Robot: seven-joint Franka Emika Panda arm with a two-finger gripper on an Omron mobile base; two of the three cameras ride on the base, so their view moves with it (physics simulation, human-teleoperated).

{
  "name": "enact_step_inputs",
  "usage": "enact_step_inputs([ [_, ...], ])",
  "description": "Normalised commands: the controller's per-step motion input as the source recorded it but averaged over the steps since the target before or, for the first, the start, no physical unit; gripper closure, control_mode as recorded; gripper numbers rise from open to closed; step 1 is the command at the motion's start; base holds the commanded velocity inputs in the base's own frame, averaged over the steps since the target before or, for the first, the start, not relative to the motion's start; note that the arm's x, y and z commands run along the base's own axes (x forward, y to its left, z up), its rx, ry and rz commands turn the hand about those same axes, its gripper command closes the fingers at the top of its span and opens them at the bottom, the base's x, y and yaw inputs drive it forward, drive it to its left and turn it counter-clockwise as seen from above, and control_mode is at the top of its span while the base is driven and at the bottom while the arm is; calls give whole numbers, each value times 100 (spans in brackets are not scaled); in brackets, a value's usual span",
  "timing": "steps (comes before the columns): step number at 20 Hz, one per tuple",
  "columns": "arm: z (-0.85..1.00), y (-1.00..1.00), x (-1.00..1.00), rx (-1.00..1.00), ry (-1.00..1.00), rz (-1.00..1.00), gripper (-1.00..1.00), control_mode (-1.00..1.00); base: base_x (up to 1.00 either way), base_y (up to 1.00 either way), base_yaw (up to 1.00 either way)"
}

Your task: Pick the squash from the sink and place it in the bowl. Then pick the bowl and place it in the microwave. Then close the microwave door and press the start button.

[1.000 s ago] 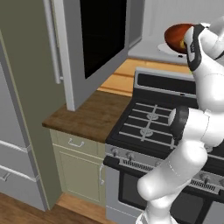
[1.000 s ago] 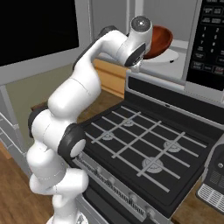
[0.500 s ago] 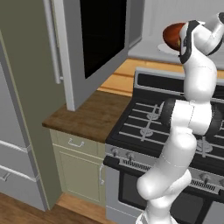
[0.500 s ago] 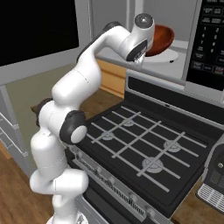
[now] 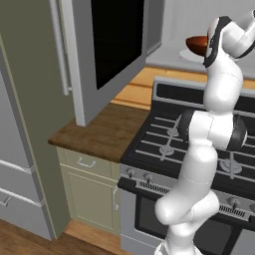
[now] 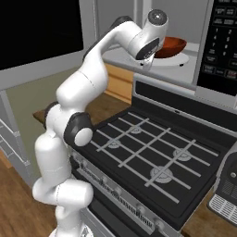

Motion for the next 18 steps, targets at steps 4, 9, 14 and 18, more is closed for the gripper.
enact_step_inputs([
  [4,-10,56,-49,0,-29,4,-100,-100,0,0,0],
  [9,-3,76,-86,0,-17,2,-100,-100,0,0,0],
  [14,-24,89,-99,0,-17,3,-100,-100,0,0,0],
  [18,-2,64,-100,0,-30,0,-100,-100,0,0,0],
])
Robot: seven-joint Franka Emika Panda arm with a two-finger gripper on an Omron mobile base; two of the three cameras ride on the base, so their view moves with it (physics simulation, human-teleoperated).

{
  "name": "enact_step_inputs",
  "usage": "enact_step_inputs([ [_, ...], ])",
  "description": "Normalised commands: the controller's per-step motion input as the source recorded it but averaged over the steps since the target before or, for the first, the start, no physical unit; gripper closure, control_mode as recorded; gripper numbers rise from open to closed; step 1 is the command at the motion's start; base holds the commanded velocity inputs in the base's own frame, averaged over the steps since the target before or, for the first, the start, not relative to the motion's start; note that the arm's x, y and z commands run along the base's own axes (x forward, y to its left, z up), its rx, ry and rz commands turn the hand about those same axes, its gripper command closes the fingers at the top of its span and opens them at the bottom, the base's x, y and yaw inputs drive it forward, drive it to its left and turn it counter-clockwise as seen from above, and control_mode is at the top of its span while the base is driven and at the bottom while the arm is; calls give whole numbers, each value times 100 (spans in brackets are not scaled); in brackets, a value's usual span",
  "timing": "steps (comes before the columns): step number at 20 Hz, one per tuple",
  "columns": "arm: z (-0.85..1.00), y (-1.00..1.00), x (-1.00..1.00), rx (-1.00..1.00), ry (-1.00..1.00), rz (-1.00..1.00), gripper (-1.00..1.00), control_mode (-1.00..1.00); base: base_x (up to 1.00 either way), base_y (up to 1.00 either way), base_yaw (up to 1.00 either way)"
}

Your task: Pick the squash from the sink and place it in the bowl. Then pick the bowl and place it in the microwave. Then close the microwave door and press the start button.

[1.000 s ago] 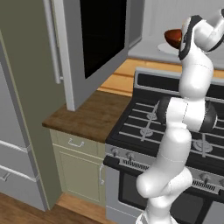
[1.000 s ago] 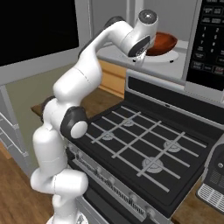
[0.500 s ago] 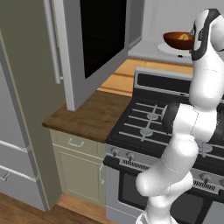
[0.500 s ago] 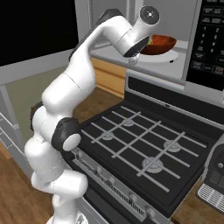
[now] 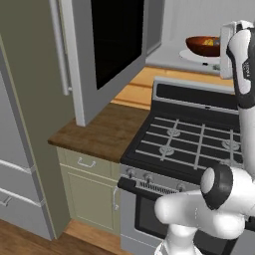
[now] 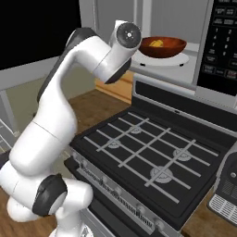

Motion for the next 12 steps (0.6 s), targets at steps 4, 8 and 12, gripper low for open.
enact_step_inputs([
  [4,0,36,-100,1,-35,0,-100,-100,0,0,0],
  [8,0,22,-100,0,-35,0,-100,-100,0,0,0],
  [12,0,30,-100,-5,-29,0,-100,-100,0,0,0],
])
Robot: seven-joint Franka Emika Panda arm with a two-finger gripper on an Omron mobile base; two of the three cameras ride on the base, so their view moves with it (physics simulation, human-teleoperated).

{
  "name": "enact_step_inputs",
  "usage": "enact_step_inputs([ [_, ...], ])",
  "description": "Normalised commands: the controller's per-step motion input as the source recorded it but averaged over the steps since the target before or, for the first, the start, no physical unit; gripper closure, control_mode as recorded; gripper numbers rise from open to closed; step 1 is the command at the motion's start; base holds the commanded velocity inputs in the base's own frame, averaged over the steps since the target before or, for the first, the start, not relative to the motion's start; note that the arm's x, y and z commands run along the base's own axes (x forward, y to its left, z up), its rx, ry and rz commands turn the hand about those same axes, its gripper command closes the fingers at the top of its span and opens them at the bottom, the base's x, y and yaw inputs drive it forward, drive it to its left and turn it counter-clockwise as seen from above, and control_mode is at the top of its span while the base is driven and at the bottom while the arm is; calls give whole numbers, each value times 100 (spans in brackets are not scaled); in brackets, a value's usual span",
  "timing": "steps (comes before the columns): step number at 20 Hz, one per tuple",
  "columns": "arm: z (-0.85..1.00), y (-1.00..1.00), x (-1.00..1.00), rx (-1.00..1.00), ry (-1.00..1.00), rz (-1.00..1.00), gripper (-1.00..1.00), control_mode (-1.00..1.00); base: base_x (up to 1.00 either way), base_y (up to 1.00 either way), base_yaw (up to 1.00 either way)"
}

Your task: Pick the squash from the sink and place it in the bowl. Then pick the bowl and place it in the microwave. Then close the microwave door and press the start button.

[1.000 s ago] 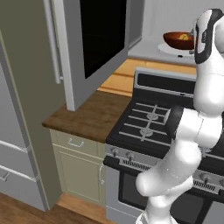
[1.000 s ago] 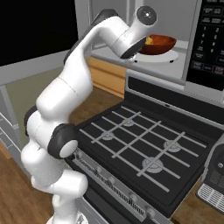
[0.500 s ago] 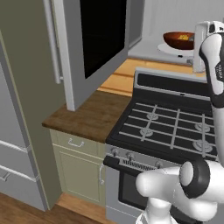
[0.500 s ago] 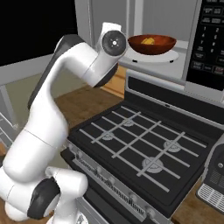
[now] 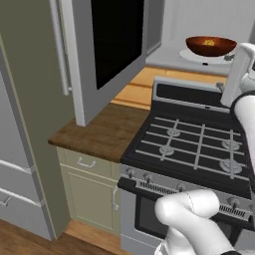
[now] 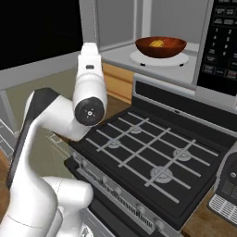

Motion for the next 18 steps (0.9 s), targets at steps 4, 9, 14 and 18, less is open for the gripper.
enact_step_inputs([
  [4,10,48,-100,-7,-27,0,-100,-100,0,0,0],
  [9,13,44,-100,-6,-22,0,-100,-100,0,0,0],
  [14,10,52,-89,5,-10,-2,-100,-100,0,0,0],
  [18,6,64,-72,9,-4,-4,-100,-100,0,0,0],
])
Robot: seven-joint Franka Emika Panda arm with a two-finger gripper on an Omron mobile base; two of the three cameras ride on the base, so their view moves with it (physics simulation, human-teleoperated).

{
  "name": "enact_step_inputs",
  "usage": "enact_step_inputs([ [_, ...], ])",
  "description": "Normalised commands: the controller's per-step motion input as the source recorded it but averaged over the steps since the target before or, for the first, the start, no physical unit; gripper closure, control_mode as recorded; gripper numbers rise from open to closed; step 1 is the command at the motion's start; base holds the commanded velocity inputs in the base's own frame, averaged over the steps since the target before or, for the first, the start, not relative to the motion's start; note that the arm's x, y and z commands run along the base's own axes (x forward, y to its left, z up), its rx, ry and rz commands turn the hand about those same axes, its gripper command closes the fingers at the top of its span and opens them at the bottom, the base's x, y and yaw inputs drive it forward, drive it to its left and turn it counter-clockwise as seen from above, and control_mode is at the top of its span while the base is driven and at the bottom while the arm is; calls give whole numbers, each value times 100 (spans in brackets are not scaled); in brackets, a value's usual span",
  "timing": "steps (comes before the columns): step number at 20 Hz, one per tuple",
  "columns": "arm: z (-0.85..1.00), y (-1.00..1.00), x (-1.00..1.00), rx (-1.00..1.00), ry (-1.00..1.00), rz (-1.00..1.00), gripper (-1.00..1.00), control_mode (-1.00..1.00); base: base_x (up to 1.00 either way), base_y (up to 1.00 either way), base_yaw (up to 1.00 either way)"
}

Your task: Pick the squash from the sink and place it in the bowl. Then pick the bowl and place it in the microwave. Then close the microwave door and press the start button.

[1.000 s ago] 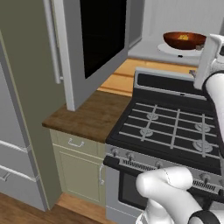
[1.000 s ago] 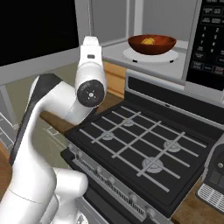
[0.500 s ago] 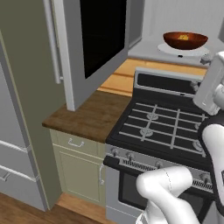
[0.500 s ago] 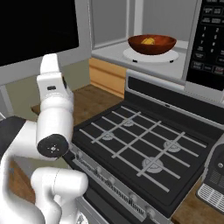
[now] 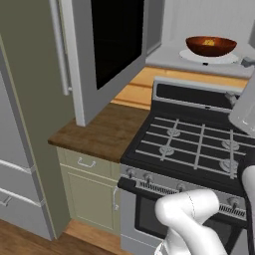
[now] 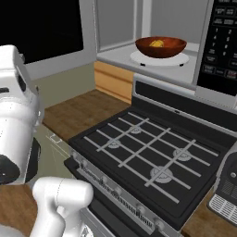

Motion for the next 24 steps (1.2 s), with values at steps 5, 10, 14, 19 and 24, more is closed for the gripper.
enact_step_inputs([
  [5,-3,90,-30,7,-1,-7,-100,-100,0,0,0],
  [10,-28,91,-8,6,-1,-11,-100,-100,0,0,0],
  [14,-45,91,0,7,-3,-7,-100,-100,0,0,0],
  [19,-37,77,0,2,-3,-4,-100,-100,0,0,0],
  [24,-30,65,0,8,0,-3,-100,-100,0,0,0],
])
